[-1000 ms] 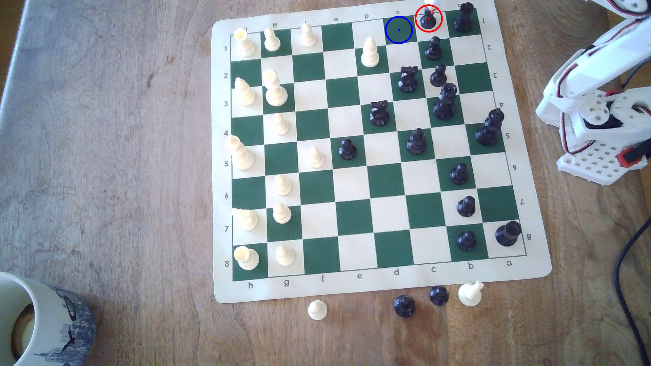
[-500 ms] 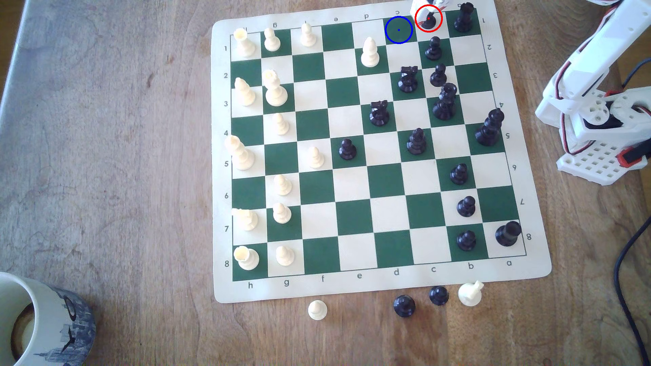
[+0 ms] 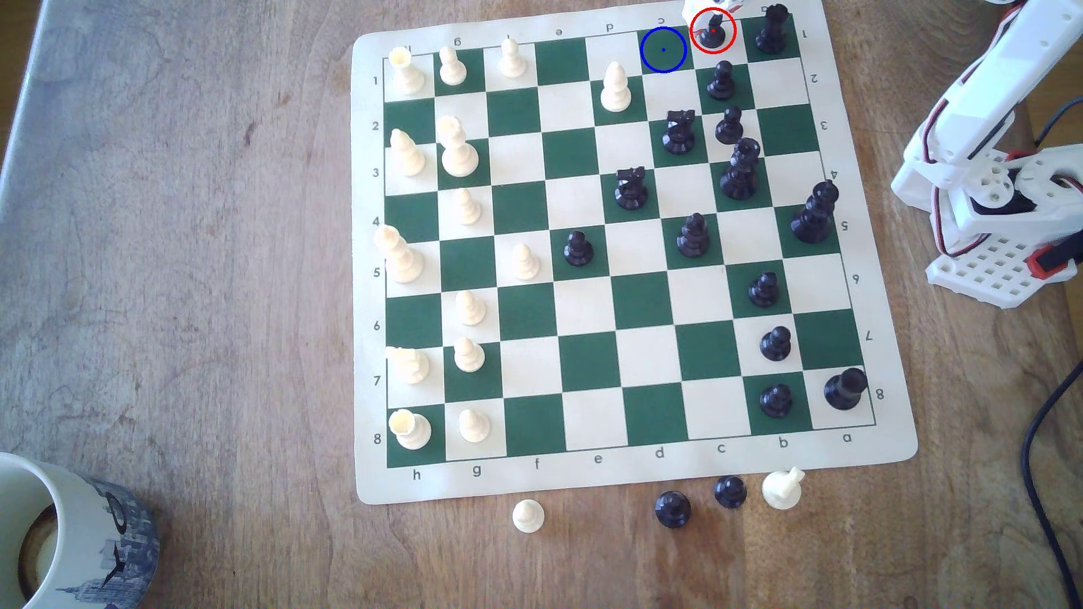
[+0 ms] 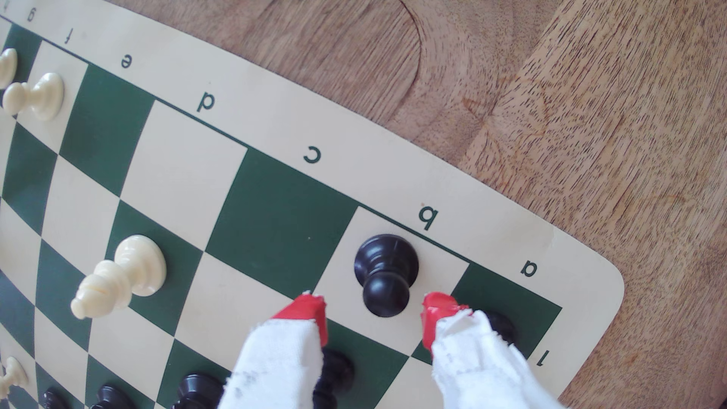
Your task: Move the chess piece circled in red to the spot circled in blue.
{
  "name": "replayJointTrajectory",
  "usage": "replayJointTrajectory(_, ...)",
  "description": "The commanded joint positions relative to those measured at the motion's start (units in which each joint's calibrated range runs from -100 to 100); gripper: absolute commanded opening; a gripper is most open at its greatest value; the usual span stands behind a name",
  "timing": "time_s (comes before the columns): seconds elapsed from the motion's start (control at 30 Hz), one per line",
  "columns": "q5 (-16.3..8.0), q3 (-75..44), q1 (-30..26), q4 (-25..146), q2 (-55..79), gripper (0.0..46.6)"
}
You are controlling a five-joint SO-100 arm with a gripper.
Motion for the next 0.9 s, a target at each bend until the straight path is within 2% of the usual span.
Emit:
replayJointTrajectory(0.0, 0.44, -1.4, 0.86, -1.78, -0.81, 13.6)
replayJointTrajectory(0.57, 0.49, 0.77, -0.24, -5.55, 1.99, 13.0)
replayJointTrajectory(0.67, 0.49, 0.77, -0.24, -5.63, 2.16, 11.5)
replayJointTrajectory(0.87, 0.49, 0.86, -0.63, -5.71, 2.25, 5.2)
